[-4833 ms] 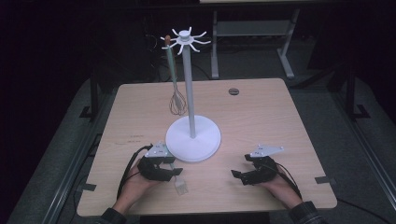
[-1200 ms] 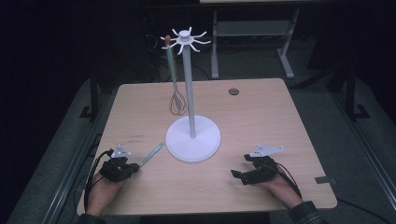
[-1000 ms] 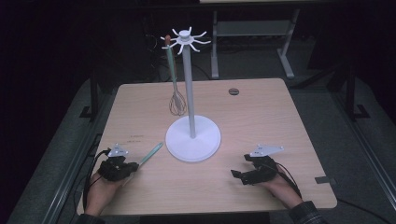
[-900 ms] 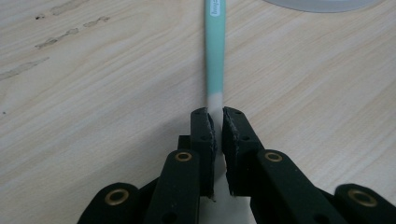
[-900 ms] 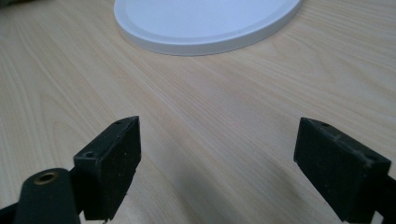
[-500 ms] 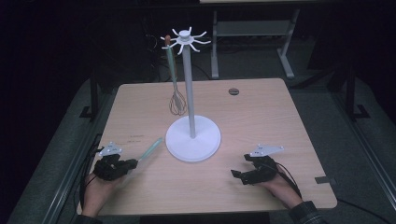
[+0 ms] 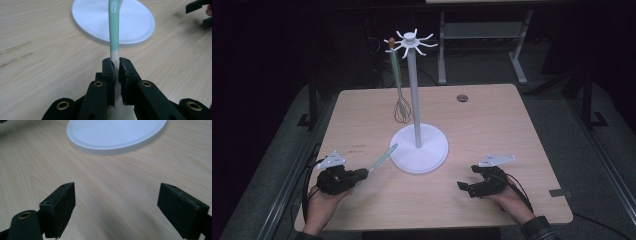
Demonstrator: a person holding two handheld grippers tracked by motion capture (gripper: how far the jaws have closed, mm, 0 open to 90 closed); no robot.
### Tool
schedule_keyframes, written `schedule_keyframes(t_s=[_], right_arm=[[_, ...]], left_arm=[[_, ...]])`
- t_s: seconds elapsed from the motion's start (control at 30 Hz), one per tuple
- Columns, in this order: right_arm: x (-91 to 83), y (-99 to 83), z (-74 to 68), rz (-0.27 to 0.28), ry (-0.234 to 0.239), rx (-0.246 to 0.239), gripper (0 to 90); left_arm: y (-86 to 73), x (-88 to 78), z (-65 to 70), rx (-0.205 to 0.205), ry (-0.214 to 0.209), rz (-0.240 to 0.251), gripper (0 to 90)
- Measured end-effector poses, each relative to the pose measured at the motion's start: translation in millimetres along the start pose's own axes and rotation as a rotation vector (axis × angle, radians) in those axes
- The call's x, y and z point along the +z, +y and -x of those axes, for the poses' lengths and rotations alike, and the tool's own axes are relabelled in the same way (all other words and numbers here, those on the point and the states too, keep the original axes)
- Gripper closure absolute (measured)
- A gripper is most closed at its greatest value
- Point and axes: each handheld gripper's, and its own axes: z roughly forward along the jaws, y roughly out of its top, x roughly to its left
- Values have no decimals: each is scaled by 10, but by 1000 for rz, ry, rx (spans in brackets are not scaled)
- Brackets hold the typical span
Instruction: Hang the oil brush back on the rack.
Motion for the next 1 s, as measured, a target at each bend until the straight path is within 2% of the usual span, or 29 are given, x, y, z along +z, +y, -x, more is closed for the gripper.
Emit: schedule_keyframes(t_s=[0.07, 0.17, 0.27, 0.37, 0.53, 0.63, 0.77, 0.97, 1.0], right_arm=[[-1, 21, -19, 7, 13, 7, 144], [6, 43, -45, 16, 13, 4, 142], [21, 83, -88, 37, 19, 20, 136], [31, 114, -93, 51, 31, 38, 135], [48, 148, -125, 66, 24, 50, 135], [74, 180, -164, 79, 33, 51, 132], [121, 252, -247, 47, 39, 27, 141], [168, 367, -329, 58, 68, 25, 159], [192, 401, -354, 67, 90, 29, 160]], left_arm=[[38, 43, 69, 22, -18, -7, 831], [64, 76, 118, 26, -34, -2, 831], [122, 140, 197, 40, -63, 3, 831], [143, 167, 234, 41, -74, 9, 831], [200, 239, 308, 57, -99, 6, 831], [250, 293, 348, 66, -117, 11, 831], [321, 362, 416, 79, -140, 16, 831], [455, 449, 504, 104, -165, 39, 831], [475, 469, 529, 103, -169, 46, 831]])
